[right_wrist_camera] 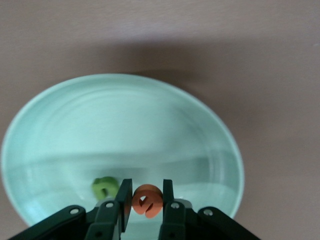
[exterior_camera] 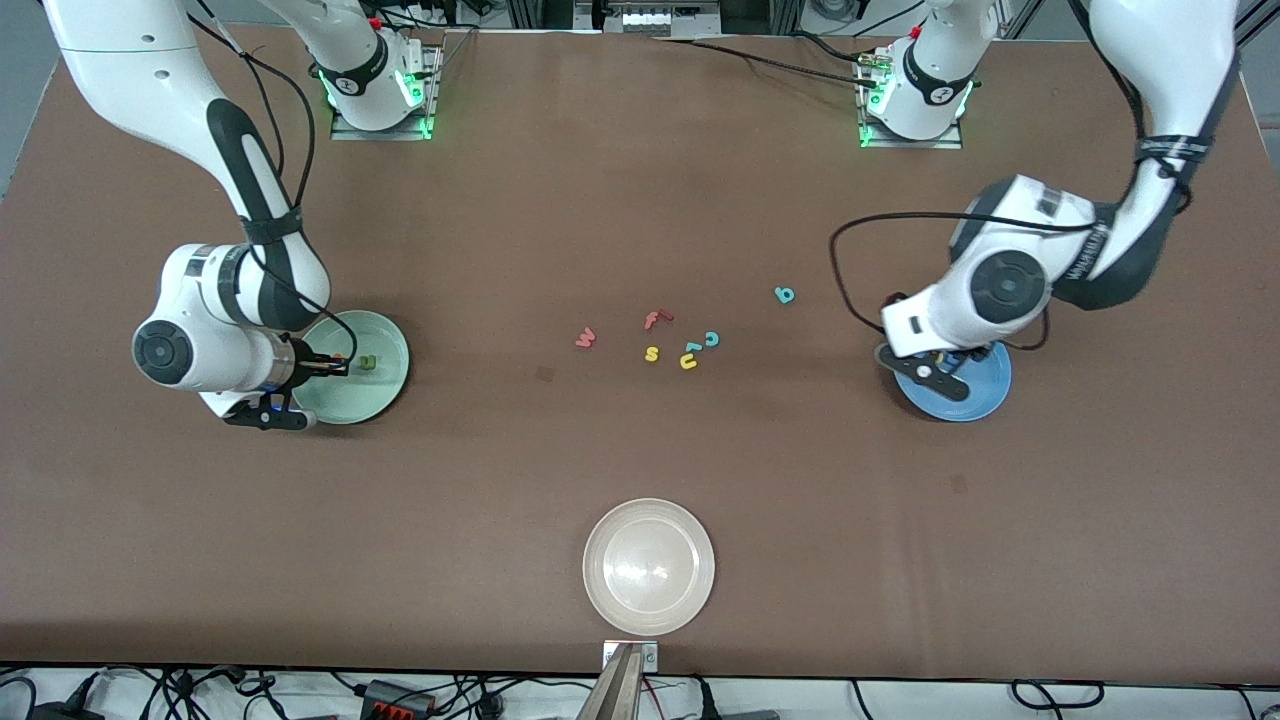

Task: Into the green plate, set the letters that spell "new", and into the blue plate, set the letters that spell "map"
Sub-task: 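Grasp the pink w with the right gripper while the left grasps teal d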

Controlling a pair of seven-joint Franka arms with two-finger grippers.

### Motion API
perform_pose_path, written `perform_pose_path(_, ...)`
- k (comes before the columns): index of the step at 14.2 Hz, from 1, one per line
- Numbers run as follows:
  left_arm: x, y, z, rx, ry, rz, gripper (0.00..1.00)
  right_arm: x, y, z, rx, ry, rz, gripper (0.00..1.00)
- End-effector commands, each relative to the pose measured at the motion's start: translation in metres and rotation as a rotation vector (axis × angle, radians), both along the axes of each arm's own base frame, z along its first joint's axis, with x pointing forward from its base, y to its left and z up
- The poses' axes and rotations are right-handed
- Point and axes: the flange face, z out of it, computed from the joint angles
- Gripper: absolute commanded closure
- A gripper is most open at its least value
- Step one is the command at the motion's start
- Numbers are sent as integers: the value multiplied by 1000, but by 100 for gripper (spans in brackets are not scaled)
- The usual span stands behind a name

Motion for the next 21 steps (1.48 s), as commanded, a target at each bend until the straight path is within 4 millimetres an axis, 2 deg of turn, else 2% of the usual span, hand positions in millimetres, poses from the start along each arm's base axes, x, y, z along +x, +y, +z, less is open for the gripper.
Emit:
perform_pose_path(1,-17,-49,-15,29,-1,223,0,2,-4,-6,11,-6,15,47)
perform_pose_path(2,-26,-69,-21,48,-8,289,0,3,-4,-5,11,-10,1,0)
perform_pose_path(3,-37,-88,-29,62,-17,334,0,4,-2,-2,12,-15,1,0)
perform_pose_path(4,-47,-98,-37,58,-32,373,0,8,4,6,12,-27,12,0)
perform_pose_path(6,-68,-107,-63,16,-62,435,0,17,17,33,23,-72,30,0)
perform_pose_path(7,-78,-111,-72,9,-73,498,0,18,35,41,30,-85,57,0)
perform_pose_path(9,-88,-114,-86,10,-66,578,0,14,84,48,43,-100,101,0)
perform_pose_path(11,-101,-113,-108,-24,-42,599,0,5,145,49,36,-123,133,0)
perform_pose_path(13,-112,-112,-118,-76,-52,622,0,-8,201,49,25,-148,99,0)
perform_pose_path(14,-113,-113,-119,-76,-52,627,3,-14,222,48,15,-157,46,0)
perform_pose_path(16,-115,-114,-126,-74,-41,618,35,-32,260,42,-8,-156,-44,0)
perform_pose_path(17,-115,-112,-127,-74,-39,619,42,-41,277,36,-21,-152,-90,0)
perform_pose_path(19,-113,-109,-129,-69,-39,625,49,-61,306,25,-39,-154,-160,0)
perform_pose_path(20,-112,-107,-131,-67,-38,629,56,-72,320,12,-50,-161,-216,0)
perform_pose_path(21,-112,-107,-131,-68,-39,630,60,-87,343,0,-58,-168,-258,5)
